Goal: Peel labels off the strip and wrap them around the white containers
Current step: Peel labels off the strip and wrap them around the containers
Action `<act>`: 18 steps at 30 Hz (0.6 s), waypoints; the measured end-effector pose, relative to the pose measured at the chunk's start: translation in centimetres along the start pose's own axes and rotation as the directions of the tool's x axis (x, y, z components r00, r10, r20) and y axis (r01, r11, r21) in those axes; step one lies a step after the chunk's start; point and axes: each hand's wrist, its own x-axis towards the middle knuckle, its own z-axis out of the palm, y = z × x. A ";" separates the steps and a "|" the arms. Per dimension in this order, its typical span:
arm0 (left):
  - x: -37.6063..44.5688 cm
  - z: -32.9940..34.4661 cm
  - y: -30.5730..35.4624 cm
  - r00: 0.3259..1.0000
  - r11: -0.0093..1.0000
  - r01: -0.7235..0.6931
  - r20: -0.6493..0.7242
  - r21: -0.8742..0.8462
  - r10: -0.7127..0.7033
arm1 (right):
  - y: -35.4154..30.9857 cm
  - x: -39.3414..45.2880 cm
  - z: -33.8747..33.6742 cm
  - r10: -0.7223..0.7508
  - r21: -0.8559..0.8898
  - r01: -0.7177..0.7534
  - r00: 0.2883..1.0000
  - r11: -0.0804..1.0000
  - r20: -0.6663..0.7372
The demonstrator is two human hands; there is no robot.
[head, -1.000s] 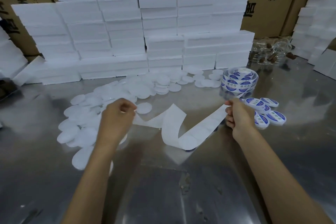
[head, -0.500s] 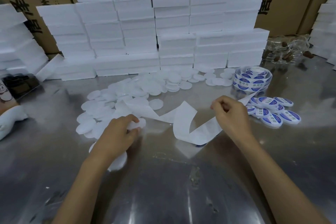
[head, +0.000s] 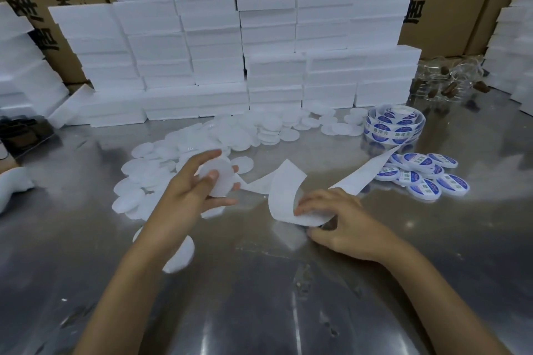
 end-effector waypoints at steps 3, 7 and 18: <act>0.0 2.2 0.7 0.991 0.995 -0.007 0.135 -0.104 0.021 | -0.3 0.6 0.4 0.021 0.101 -0.008 0.992 0.995 -0.128; 1.2 5.4 1.0 0.973 0.996 -0.093 0.213 0.010 0.089 | -0.8 0.9 0.2 0.220 0.471 -0.146 0.970 0.870 -0.105; 5.0 8.3 -2.0 0.969 0.970 0.183 0.198 -0.160 -0.150 | -1.1 1.0 0.2 0.174 0.627 -0.093 0.982 0.773 -0.069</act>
